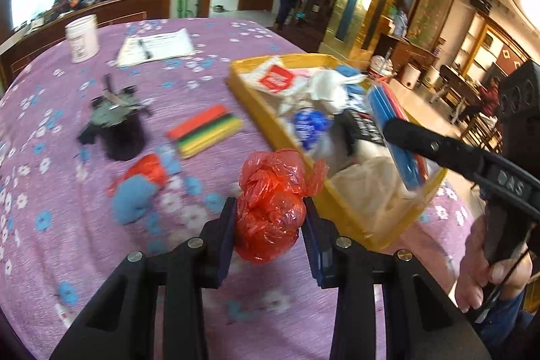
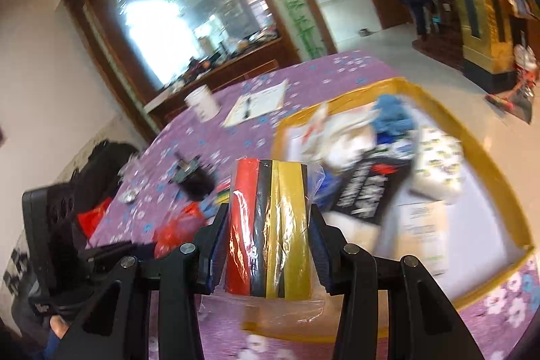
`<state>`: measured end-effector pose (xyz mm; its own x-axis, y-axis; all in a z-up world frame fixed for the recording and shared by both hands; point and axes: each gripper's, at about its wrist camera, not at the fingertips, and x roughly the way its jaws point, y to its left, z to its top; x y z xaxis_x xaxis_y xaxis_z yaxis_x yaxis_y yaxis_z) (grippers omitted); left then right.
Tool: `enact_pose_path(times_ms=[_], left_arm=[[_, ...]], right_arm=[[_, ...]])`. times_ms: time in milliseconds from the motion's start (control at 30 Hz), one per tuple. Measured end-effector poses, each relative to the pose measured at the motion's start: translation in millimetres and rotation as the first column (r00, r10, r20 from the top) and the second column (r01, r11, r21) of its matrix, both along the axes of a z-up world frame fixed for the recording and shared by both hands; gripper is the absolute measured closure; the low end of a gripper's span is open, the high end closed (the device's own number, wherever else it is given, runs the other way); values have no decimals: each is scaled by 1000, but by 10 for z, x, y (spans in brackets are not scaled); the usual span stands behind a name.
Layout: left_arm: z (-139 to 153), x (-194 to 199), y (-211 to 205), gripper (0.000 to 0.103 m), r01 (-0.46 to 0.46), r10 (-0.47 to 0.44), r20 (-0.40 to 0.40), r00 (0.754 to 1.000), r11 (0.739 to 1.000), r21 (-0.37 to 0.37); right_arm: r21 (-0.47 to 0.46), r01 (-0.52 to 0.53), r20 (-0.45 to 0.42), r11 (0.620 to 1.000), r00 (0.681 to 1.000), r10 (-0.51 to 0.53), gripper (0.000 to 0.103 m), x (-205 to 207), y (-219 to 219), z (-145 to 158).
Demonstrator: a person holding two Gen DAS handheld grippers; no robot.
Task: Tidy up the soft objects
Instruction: 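Carry the red bag and striped band pack over the tray with both grippers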
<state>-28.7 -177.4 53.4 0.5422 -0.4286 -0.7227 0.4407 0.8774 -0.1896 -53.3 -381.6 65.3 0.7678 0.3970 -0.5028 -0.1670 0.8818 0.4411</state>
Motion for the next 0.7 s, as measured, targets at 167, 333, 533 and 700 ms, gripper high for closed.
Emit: enact_pose_path(times_ms=[167, 333, 533, 700], left_arm=[[55, 19, -423, 67, 73, -73, 1, 997, 997, -2], [-18, 49, -860, 67, 144, -144, -7, 990, 989, 26], [-137, 114, -1189, 67, 178, -178, -4, 984, 982, 66], [-225, 99, -1283, 67, 196, -197, 9, 980, 977, 80]], right_arm=[[36, 106, -15, 994, 994, -106, 55, -9, -478, -53], [46, 196, -46, 979, 980, -194, 55, -11, -860, -148], [14, 233, -65, 972, 971, -231, 56, 59, -988, -259], [-70, 253, -57, 965, 965, -257, 55, 124, -912, -291]])
